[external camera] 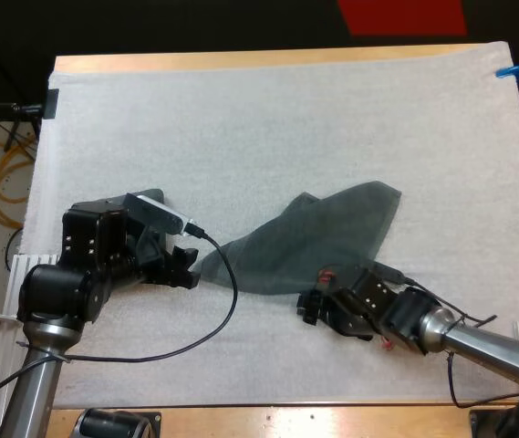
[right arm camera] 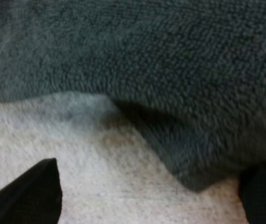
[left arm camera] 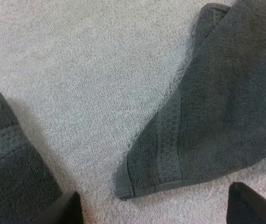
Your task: Pick towel from pile fold and stack
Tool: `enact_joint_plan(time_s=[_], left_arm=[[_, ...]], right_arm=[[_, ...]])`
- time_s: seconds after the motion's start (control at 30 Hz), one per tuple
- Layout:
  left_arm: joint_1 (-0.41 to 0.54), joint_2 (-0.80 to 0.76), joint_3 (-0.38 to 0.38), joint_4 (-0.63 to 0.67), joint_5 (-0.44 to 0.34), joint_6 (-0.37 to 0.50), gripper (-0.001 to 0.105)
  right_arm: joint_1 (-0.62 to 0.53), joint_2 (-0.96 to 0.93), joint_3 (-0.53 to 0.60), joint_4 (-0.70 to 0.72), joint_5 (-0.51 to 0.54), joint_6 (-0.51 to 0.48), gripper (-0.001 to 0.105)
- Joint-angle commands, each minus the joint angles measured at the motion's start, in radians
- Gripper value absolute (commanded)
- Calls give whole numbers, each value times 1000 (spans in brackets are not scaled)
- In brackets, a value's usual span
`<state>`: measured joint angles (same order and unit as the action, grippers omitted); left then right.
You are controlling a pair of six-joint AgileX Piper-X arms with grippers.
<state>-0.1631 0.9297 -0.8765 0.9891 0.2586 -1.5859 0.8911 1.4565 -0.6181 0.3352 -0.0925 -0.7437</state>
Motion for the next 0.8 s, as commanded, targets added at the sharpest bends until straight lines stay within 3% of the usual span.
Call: enact_joint_plan(time_s=[0.0,0.1,0.23,0.33,0.5,0.6,0.77], left_arm=[[0,-6,-9,4,8,-5,62],[0,-6,-9,4,8,-5,62],[0,-6,-9,4,8,-5,62],[0,-6,-9,4,8,-5,62],[0,-6,-9,4,8,-5,62],[0,-6,-9,4,15,-4,62],[-12,-6,-1,4,146,-4,62]], right_arm=[[-4,35,6,5,-18,6,77],[-4,63,6,1,-40,5,63],[-4,58,6,1,-42,-24,24],[-4,51,6,12,-43,-96,3],[-4,-5,4,94,-1,-226,0],[-4,-71,4,227,38,-340,0],[-4,-179,4,446,149,-511,0]])
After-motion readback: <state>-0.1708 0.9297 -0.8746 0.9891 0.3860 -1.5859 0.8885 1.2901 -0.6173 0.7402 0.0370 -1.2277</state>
